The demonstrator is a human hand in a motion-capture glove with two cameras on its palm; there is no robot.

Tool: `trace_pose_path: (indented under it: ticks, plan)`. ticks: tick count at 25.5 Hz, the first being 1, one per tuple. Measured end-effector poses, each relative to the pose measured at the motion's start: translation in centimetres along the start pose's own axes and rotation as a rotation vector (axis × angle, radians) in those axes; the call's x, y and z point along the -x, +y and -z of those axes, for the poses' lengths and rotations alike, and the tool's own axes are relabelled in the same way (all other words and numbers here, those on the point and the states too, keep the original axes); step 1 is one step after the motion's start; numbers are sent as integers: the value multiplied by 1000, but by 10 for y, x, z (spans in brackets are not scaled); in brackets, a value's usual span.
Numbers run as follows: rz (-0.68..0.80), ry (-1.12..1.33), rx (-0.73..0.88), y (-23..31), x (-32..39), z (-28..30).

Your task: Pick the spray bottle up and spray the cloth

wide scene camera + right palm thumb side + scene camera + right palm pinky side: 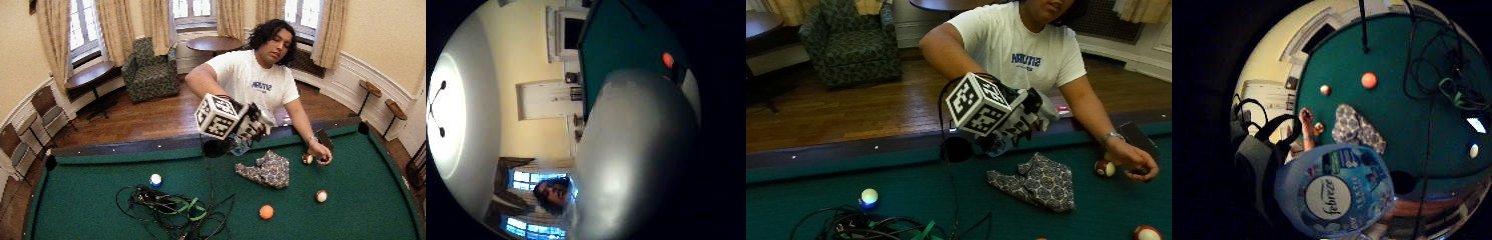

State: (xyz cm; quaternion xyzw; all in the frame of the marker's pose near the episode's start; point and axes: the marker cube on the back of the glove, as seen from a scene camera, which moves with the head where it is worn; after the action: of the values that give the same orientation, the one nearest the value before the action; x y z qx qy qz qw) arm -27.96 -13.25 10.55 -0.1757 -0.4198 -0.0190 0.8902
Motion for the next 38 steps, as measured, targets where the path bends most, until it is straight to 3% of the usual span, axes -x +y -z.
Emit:
trace_pose_path:
  ticks: [15,25,38]
  plan:
    - [-320,376,394,-10,-64,-137]
    - [-470,496,547,2,-95,-174]
    - [-477,491,580,0,-84,-169]
